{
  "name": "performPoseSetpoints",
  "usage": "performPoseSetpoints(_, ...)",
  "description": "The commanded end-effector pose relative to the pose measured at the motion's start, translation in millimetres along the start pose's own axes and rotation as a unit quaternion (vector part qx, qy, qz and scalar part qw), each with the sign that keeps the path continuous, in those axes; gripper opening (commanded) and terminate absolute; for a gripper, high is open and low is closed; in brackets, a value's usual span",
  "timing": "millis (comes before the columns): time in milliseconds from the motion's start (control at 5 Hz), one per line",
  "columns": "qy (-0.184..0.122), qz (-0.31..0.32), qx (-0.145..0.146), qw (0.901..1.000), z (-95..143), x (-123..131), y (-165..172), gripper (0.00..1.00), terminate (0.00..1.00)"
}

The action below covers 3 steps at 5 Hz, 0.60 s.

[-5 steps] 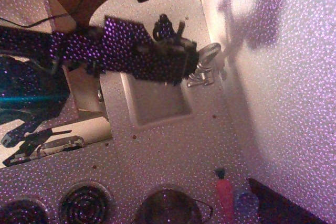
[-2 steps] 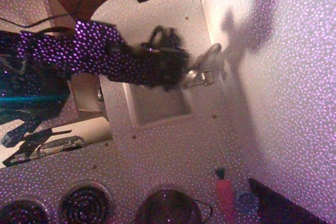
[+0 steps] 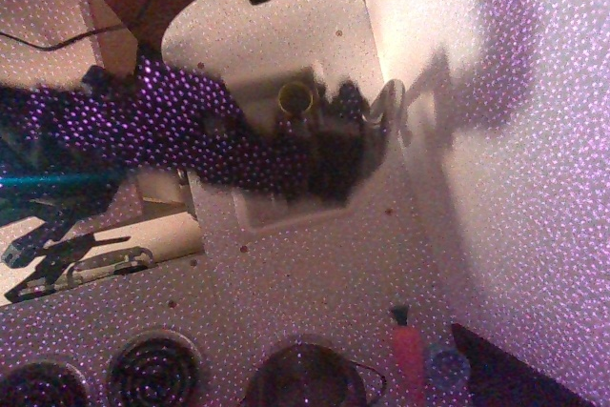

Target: Turn faucet right

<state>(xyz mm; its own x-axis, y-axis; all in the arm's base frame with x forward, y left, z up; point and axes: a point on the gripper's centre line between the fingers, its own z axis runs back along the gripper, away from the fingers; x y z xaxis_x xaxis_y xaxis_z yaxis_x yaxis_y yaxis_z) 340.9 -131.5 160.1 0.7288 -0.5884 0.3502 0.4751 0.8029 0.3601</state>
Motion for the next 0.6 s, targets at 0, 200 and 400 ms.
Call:
performPoseSetpoints(0,-0.017,-0.009,-0.003,0.9998,5,7,-8,1.0,0.0)
performPoseSetpoints(200,-0.065,-0.037,-0.044,0.9962,4,15,-5,1.0,0.0)
performPoseSetpoints(400,-0.172,-0.106,-0.121,0.9718,17,35,4,1.0,0.0)
